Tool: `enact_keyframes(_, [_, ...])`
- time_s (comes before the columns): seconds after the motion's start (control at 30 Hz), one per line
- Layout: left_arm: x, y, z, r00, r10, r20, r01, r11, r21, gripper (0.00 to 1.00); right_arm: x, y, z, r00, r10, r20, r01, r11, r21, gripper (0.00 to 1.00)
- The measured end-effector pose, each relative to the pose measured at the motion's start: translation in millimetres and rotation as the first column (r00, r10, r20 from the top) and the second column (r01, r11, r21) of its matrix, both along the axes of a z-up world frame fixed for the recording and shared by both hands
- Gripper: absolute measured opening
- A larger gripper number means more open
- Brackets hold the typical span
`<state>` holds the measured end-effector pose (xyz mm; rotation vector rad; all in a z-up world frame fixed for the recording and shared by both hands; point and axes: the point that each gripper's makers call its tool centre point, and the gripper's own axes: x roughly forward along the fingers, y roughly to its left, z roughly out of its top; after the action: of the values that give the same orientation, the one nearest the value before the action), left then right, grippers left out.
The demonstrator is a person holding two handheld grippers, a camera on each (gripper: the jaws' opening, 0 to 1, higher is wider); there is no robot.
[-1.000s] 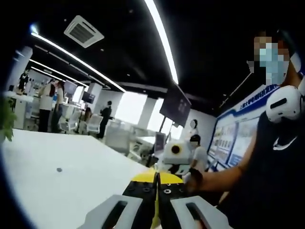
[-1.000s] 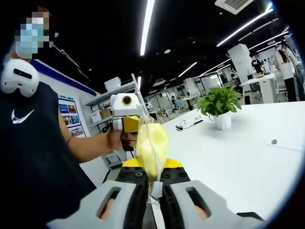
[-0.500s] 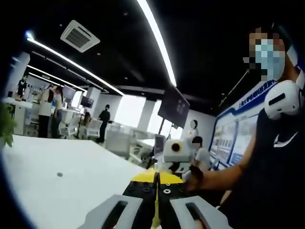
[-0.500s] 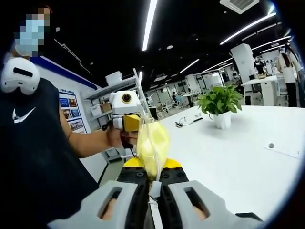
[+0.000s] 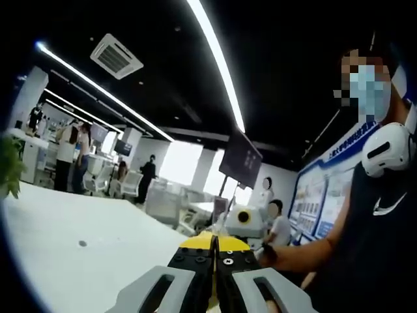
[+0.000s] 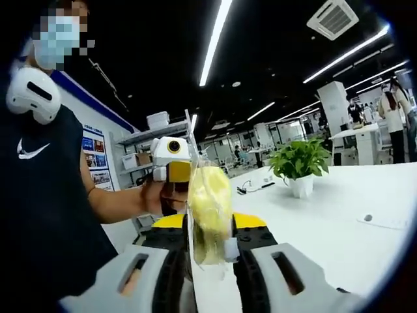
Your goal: Compare the silicone blocks by pressing each to a similar depth, holding the contact briefly, and releasing to observe deformation and rebound differences across the visible hardness samples.
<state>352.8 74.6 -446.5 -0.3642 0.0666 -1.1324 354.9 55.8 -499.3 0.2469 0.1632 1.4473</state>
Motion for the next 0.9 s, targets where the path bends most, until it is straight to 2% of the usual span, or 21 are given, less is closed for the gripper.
enact_keyframes(0.07, [0.7, 4, -0.8, 1.0, 0.008, -0.002, -0.008, 1.0, 0.004, 0.0, 6, 0, -5.6, 0.999, -0.035, 0.007, 0.036, 0.999, -0.024, 0.41])
enact_keyframes(0.17, [4.1, 8, -1.8, 1.0, 0.018, -0.012, -0.018, 1.0, -0.001, 0.0, 10, -2, -3.6, 0.998, -0.069, 0.0, 0.069, 0.998, -0.014, 0.6])
enact_keyframes(0.2, [5.0, 8, -2.5, 1.0, 0.016, -0.016, -0.016, 1.0, -0.001, 0.0, 16, -6, -3.2, 0.994, -0.109, 0.013, 0.109, 0.994, -0.012, 0.66])
enact_keyframes(0.27, [7.3, 7, -4.0, 1.0, 0.012, -0.019, -0.012, 1.0, 0.004, 0.0, 27, -13, -2.9, 0.983, -0.18, 0.037, 0.18, 0.984, -0.005, 0.8])
enact_keyframes(0.3, [7.8, 6, -4.3, 1.0, 0.01, -0.02, -0.01, 1.0, 0.005, 0.0, 36, -19, -1.7, 0.971, -0.234, 0.043, 0.234, 0.972, 0.01, 0.87])
enact_keyframes(0.33, [8.7, 5, -4.5, 1.0, 0.009, -0.02, -0.009, 1.0, 0.006, 0.0, 42, -24, -1.7, 0.963, -0.27, 0.022, 0.27, 0.963, 0.021, 0.97])
enact_keyframes(0.4, [9.7, 4, -3.2, 1.0, 0.007, -0.023, -0.007, 1.0, -0.003, 0.0, 45, -31, -0.6, 0.96, -0.278, 0.017, 0.278, 0.96, 0.026, 0.96])
enact_keyframes(0.5, [12.5, 2, -0.6, 1.0, 0.007, -0.02, -0.008, 1.0, -0.016, 0.0, 47, -39, 5.2, 0.954, -0.295, 0.054, 0.293, 0.955, 0.044, 0.96])
enact_keyframes(0.57, [13.9, 1, 0.8, 1.0, 0.01, -0.021, -0.01, 1.0, -0.022, 0.0, 47, -41, 4.8, 0.954, -0.295, 0.057, 0.293, 0.955, 0.034, 0.96])
enact_keyframes(0.7, [16.6, 2, 5.4, 1.0, 0.014, -0.025, -0.015, 0.999, -0.046, 0.0, 57, -53, 6.1, 0.924, -0.359, 0.129, 0.36, 0.933, 0.013, 0.96])
enact_keyframes(0.8, [21.5, 6, 4.7, 0.999, 0.034, -0.038, -0.036, 0.998, -0.057, 0.0, 74, -74, -4.1, 0.877, -0.44, 0.193, 0.452, 0.891, -0.025, 0.96])
enact_keyframes(0.9, [24.7, 10, 0.0, 0.997, 0.046, -0.064, -0.051, 0.996, -0.073, 0.0, 82, -95, -17.5, 0.857, -0.489, 0.159, 0.504, 0.861, -0.064, 0.96])
